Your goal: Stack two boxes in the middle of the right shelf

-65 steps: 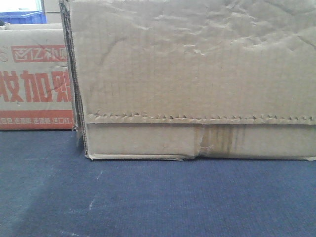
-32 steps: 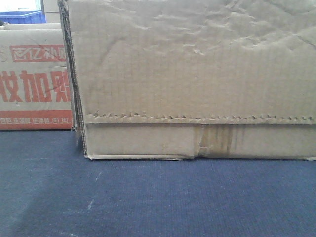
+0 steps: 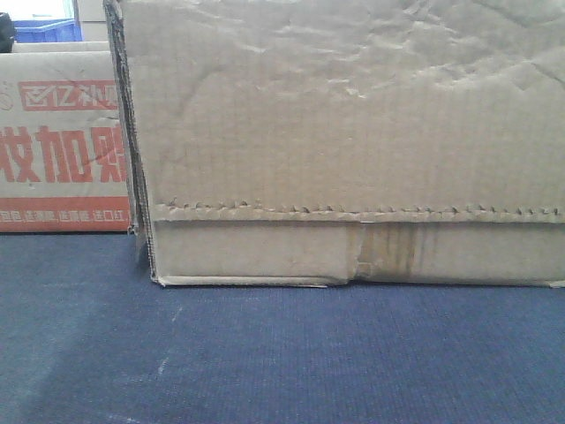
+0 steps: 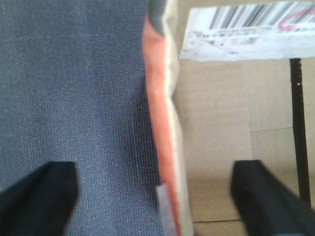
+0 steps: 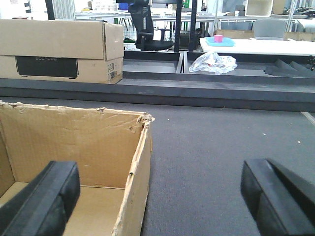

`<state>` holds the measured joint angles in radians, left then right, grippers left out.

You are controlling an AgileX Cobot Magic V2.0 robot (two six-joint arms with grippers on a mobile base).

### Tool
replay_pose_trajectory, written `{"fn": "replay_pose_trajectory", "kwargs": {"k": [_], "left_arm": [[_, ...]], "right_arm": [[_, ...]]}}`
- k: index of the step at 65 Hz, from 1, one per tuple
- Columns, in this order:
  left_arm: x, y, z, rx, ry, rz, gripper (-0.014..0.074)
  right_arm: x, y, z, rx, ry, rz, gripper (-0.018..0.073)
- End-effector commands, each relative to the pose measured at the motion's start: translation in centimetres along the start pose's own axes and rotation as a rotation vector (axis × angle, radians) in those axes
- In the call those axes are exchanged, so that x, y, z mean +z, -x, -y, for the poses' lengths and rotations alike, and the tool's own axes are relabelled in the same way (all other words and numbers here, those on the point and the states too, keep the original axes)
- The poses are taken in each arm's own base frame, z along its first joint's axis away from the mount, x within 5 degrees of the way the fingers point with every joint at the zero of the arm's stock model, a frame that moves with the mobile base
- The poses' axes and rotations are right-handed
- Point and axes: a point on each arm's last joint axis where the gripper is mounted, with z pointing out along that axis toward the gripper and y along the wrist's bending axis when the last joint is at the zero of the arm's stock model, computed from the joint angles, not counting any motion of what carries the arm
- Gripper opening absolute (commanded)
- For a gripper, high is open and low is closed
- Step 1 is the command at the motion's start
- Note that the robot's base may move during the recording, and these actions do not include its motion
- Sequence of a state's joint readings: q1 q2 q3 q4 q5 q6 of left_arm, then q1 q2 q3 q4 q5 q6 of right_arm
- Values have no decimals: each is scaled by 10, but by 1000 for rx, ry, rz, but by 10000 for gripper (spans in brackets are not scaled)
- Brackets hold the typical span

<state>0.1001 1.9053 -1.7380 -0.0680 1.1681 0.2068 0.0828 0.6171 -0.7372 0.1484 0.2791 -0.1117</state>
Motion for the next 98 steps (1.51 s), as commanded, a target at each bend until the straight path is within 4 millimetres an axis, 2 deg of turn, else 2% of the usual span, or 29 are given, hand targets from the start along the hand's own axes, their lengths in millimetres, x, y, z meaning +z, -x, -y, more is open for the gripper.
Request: {"fn": "replay_pose_trajectory", "kwargs": {"k": [1,5,11,12,22,30,54,69,83,98], "left_arm": [[-4,3,0,1,0,23,331],[-4,2,0,1,-1,18,188],[-4,1,0,1,-4,4,-92],[-4,1,0,1,-4,0,-110],[-12,-2,1,0,-7,-9,-111],[-33,-5,2,-9,2,36,-111],[-146,-31,7,-53,122,345,-111],[-209,-58,17,-72,140,550,-111],[-238,-76,28,-82,72,638,-111],[-247,-78,37,-93,-18,677,-111]], "right_arm": [[0,3,0,-5,-2,19,570],[0,3,0,-5,-2,17,570],[0,2,0,-5,-1,11,570],[0,2,0,-5,-1,11,570],[0,2,0,-5,0,2,570],[0,1,0,-5,0,0,570],[0,1,0,-5,0,0,570],[0,1,0,-5,0,0,570],[0,1,0,-5,0,0,570],[0,1,0,-5,0,0,570]]}}
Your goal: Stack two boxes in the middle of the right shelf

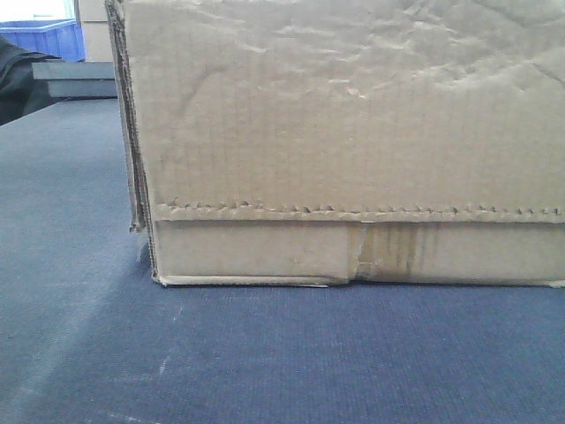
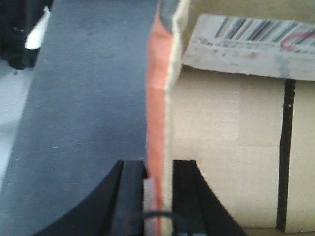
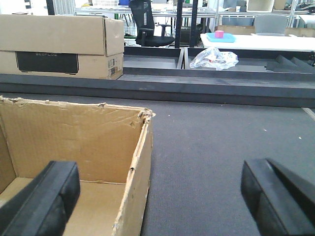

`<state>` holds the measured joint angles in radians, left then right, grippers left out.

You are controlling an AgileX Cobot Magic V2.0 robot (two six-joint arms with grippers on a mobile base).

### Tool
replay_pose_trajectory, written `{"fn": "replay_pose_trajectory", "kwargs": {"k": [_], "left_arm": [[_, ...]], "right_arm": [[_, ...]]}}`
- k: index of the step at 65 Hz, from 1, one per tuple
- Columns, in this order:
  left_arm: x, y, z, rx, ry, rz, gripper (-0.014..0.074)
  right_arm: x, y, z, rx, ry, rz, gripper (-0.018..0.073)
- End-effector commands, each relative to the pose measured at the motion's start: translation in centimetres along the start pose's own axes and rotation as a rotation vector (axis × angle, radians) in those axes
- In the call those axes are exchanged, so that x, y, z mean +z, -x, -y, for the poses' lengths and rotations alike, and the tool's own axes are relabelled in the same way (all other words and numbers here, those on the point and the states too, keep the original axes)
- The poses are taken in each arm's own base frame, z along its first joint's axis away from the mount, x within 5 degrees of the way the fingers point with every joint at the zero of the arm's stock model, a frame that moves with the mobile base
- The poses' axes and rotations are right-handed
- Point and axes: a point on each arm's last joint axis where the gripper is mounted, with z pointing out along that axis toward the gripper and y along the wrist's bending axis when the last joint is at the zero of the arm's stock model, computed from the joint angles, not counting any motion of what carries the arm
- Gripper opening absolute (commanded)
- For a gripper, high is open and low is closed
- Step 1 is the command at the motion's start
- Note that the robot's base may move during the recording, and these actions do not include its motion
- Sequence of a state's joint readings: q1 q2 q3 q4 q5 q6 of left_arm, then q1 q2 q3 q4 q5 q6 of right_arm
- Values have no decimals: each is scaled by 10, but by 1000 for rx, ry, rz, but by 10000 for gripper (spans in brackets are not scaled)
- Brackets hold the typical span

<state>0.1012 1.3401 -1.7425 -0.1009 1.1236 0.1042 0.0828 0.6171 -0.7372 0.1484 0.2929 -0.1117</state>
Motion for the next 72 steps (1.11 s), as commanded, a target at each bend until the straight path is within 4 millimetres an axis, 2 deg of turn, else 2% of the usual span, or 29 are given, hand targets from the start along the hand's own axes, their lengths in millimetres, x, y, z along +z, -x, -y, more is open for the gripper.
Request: {"fn": "replay_pose_trajectory", "kwargs": {"k": [1,10,16,23,28,40,46,51,62,72], "left_arm": [[-12,8,6,-48,-67,71,-111],[-36,27,24,-59,-182,205,-111],[-51,39,43,-28,-253,272,-111],[-54,49,69,-10,-356,292,-111],[-46,52,92,1,-427,268,-111],[-1,47,146,14,-480,141,-111],[32,40,176,22,-502,79,-111],[56,34,193,13,-497,27,-111],[105,21,211,0,-474,-67,-111],[133,10,217,24,-436,-134,-111]], "right_arm": [[0,3,0,-5,-2,14,570],[0,3,0,-5,-2,14,570],[0,3,0,-5,-2,14,570],[0,3,0,-5,-2,14,570],[0,3,0,-5,-2,14,570],[0,3,0,-5,-2,14,570],[0,3,0,-5,-2,14,570],[0,3,0,-5,-2,14,570],[0,3,-2,-7,12,13,570],[0,3,-5,-8,37,13,570]]}}
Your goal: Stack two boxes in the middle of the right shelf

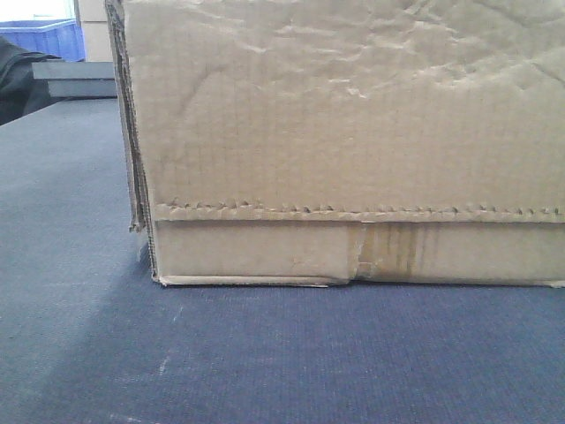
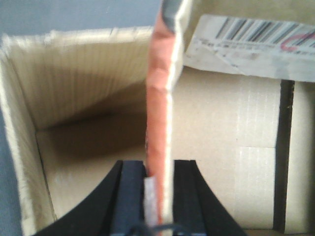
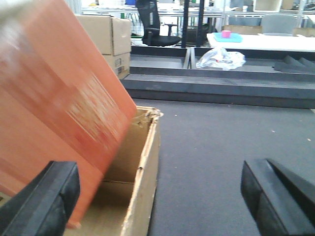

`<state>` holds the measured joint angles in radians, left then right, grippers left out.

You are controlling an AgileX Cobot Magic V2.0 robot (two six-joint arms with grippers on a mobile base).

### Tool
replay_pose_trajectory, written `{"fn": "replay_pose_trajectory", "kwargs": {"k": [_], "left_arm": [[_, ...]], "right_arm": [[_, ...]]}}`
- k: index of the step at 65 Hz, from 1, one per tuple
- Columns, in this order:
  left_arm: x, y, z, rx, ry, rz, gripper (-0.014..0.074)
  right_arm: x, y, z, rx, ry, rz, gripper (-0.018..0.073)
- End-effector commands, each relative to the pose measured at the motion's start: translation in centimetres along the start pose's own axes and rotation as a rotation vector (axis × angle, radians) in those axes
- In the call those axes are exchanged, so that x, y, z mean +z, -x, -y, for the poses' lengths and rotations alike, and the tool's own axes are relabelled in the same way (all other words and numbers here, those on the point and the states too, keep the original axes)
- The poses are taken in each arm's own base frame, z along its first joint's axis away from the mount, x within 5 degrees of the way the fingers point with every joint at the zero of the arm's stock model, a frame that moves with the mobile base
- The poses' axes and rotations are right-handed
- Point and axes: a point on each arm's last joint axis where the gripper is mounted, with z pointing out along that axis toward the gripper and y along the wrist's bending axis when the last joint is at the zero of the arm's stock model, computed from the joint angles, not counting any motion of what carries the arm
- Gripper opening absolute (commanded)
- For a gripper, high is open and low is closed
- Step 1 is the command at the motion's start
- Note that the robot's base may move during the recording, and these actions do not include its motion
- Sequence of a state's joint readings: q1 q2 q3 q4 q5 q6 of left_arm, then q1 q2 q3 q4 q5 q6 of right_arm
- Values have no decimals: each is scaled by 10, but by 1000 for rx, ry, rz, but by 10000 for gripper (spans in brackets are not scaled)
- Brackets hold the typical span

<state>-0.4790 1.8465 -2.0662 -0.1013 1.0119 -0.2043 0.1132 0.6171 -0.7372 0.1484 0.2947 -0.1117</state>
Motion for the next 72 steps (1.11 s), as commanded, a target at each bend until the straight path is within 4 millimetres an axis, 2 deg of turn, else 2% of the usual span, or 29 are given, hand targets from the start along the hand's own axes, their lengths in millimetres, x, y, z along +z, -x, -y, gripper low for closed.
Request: {"fn": "replay_pose_trajectory", "kwargs": {"k": [1,15,19,25,37,38,43,52,64,72], "left_arm": [[7,0,0,-8,9,0,-111],[14,-3,-4,3,36,-27,-109],[14,-3,-4,3,36,-27,-72],[14,-3,-3,-4,26,-29,96],[11,0,3,-35,-32,2,619],[10,1,3,-35,-34,10,629],[1,5,7,-43,-58,41,561],[-36,17,13,-32,-82,122,472],[-93,26,11,51,4,193,477],[-117,24,0,98,144,193,477]], "right_arm": [[0,3,-1,-6,6,15,570],[0,3,-1,-6,8,15,570],[0,3,-1,-6,8,15,570],[0,3,-1,-6,8,15,570],[0,3,-1,-6,8,15,570],[0,3,-1,-6,8,15,570],[0,3,-1,-6,8,15,570],[0,3,-1,-6,8,15,570],[0,3,-1,-6,8,15,570],[0,2,-1,-6,9,9,570]]}}
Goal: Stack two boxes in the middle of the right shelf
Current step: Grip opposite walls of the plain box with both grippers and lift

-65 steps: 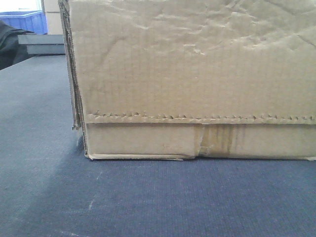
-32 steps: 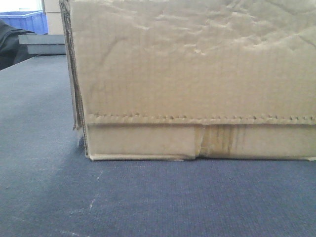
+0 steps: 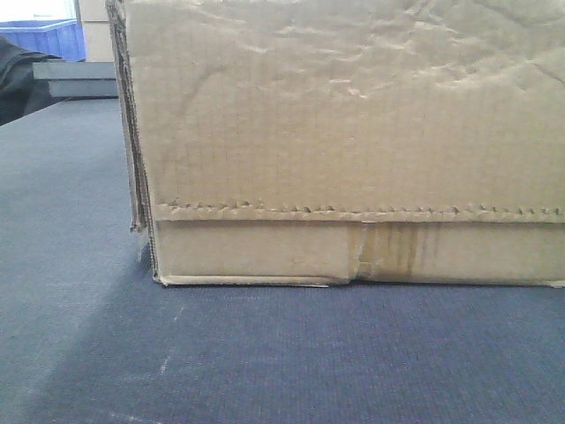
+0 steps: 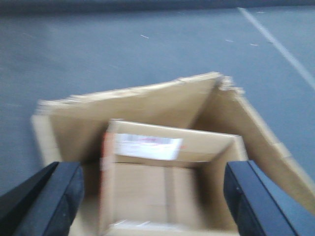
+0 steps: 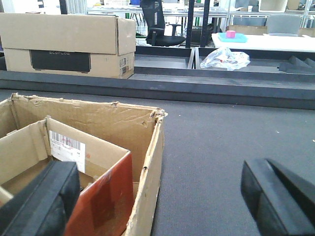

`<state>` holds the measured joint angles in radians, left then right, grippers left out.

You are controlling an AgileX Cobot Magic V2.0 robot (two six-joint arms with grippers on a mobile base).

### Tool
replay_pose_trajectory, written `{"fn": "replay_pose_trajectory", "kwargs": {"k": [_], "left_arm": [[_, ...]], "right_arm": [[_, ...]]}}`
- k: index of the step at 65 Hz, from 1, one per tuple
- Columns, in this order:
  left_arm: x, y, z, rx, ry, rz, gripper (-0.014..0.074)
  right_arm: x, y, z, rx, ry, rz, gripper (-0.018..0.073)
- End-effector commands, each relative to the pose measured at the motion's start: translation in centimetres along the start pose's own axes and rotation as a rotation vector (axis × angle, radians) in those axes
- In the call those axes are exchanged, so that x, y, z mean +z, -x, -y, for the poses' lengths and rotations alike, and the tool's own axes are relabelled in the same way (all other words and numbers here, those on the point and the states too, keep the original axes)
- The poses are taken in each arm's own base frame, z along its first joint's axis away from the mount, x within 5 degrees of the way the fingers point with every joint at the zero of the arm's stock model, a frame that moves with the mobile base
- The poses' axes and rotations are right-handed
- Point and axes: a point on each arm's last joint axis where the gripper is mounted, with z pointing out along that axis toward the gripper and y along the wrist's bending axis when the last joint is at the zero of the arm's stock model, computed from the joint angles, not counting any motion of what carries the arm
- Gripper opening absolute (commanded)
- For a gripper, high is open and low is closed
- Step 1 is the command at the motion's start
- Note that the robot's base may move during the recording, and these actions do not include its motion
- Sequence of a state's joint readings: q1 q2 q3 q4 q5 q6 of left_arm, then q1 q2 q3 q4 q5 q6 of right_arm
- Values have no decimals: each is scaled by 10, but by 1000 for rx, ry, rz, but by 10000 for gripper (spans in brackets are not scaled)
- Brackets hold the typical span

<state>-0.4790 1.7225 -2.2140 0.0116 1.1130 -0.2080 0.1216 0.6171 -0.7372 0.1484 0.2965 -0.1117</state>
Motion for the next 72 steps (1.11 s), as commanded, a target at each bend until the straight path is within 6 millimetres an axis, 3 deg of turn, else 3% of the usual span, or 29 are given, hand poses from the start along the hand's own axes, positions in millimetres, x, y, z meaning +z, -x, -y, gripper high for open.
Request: {"fn": "replay_pose_trajectory", "kwargs": {"k": [1,12,24,37,45,60,72], "left_arm": [[-20,2,-8,50,101,3,477],[-26,1,-19,111,218,-12,477],[-17,-5,-23,120,227,-51,477],[8,-26,-28,137,243,-166,477],[29,-44,-34,129,248,-261,477],[64,-78,-48,75,230,-426,477],[90,-95,-50,49,207,-512,477]], "right_arm": [[0,2,0,-6,1,9,570],[1,6,-1,-7,10,-47,570],[17,36,-3,-10,28,-144,570],[62,61,-5,-14,57,-385,570],[95,66,-5,-14,73,-533,570],[147,47,-3,-6,79,-695,570],[173,25,-1,2,79,-782,570]]}}
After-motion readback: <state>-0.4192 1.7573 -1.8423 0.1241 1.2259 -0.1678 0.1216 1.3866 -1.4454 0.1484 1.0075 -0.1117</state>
